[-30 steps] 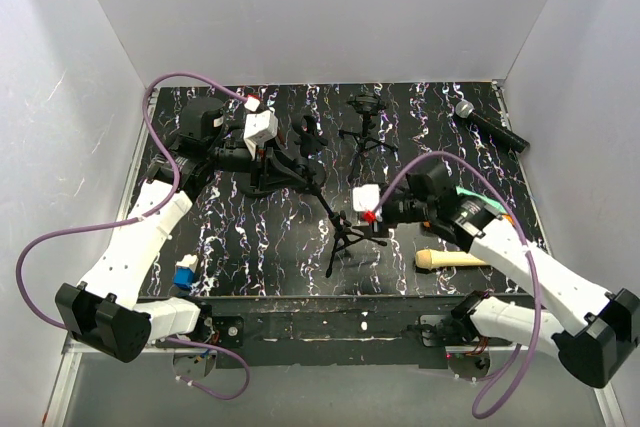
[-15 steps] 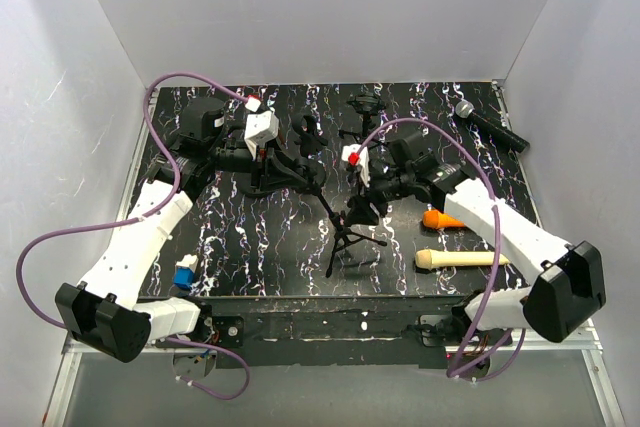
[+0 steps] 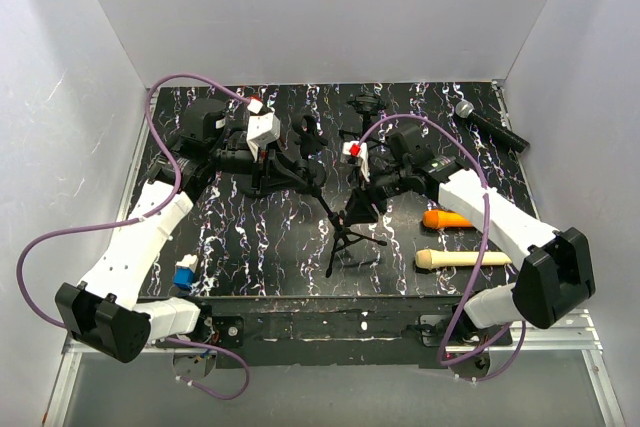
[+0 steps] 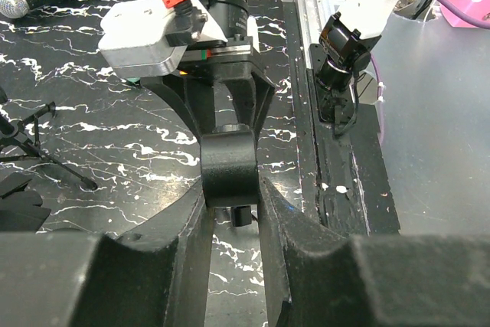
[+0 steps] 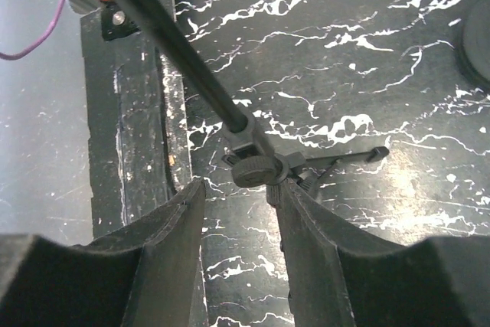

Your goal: Remove the microphone from the stand

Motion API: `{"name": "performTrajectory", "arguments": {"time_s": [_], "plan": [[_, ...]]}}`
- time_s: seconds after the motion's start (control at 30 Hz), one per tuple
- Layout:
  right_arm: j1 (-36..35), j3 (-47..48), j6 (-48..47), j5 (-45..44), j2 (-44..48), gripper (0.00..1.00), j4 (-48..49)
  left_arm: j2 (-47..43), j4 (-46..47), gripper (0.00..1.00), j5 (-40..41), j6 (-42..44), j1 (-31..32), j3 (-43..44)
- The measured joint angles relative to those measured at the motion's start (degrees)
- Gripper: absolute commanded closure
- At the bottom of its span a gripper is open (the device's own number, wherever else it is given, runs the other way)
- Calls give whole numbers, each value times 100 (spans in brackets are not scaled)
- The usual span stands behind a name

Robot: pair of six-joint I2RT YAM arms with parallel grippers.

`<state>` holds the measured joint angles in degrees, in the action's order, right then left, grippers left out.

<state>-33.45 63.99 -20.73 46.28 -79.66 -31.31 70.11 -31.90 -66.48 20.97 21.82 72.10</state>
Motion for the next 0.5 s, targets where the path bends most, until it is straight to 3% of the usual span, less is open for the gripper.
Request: {"name": "performTrajectory", "arguments": {"time_s": [0.23,0.5], "plan": [[0,74,-24,299,0,49,-177,0,-7,100,2,33,4,0],[44,74,155,-42,-184,53,-4,0,-48,100,2,90,4,0]]}}
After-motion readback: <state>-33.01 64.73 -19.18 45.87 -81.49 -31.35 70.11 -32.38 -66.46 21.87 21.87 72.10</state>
